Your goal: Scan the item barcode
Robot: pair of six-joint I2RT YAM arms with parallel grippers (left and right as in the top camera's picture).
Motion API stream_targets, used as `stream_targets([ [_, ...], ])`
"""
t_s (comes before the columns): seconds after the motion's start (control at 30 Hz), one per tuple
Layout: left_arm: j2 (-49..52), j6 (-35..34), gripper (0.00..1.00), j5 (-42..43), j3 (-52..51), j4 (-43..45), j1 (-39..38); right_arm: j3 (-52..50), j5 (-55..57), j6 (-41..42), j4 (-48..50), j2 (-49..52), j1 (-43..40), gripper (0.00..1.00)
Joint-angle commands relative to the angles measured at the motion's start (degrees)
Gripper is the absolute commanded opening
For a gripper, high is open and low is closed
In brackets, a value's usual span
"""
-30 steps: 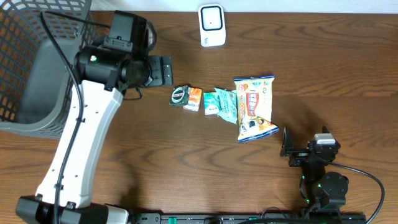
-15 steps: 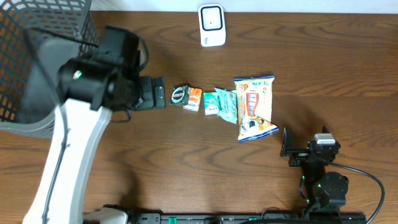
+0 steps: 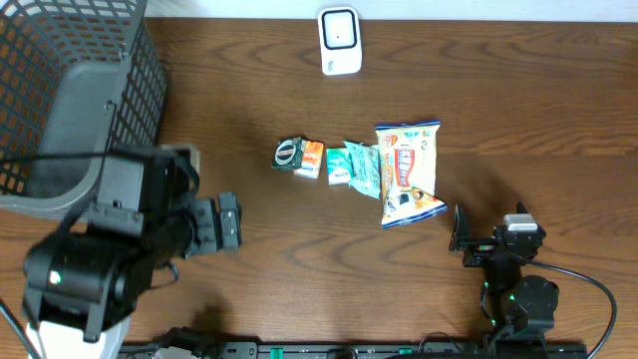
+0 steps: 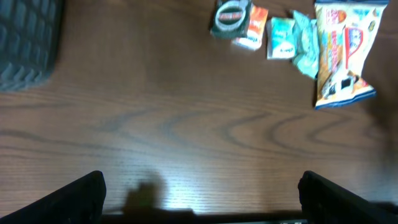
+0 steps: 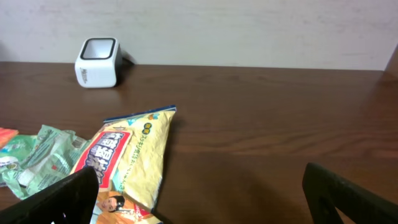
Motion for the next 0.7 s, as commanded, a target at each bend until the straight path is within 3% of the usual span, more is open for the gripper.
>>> stream_targets([
  [0.0, -5.81, 0.26, 0.98, 0.52, -4.44, 1.11, 0.22, -0.07, 0.02, 0.59, -0.24, -0.24, -0.26, 0.99],
  [0.3, -16.28, 0.24, 0.98, 0.50, -10.25, 5.42, 0.22, -0.07, 0.02, 0.59, -0.24, -0.24, -0.26, 0.99],
  [0.67, -11.37, -2.03, 0.98, 0.50, -10.64, 8.04, 0.22, -0.07, 1.53, 0.09, -0.24, -0.24, -0.26, 0.99],
])
